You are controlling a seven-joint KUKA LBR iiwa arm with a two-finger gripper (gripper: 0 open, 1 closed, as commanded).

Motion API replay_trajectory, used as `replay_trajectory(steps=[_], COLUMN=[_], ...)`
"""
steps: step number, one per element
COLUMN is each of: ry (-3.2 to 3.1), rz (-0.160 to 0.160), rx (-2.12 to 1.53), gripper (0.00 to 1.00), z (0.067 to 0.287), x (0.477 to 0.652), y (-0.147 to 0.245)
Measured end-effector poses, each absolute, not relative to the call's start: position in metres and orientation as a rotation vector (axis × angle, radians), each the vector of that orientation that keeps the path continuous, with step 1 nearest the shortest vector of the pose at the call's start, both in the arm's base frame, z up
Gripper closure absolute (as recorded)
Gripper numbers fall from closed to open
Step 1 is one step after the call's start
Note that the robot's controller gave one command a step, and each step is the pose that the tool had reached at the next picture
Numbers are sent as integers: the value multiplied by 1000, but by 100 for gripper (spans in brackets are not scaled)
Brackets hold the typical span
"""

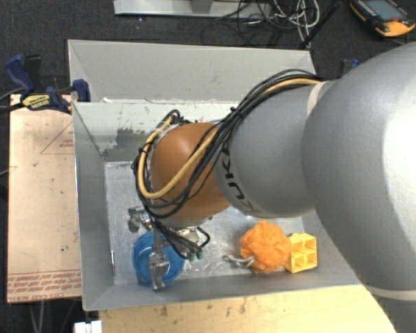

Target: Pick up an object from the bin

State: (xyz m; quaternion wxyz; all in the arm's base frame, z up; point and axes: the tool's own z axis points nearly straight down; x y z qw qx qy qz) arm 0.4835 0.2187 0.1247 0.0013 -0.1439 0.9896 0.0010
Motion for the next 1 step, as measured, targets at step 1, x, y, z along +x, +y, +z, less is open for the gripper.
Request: replay_trajectory(steps=[1], ry=[3106], rz=[3], rx=[-452], gripper=[0], z=[125], x=[483], y=[219])
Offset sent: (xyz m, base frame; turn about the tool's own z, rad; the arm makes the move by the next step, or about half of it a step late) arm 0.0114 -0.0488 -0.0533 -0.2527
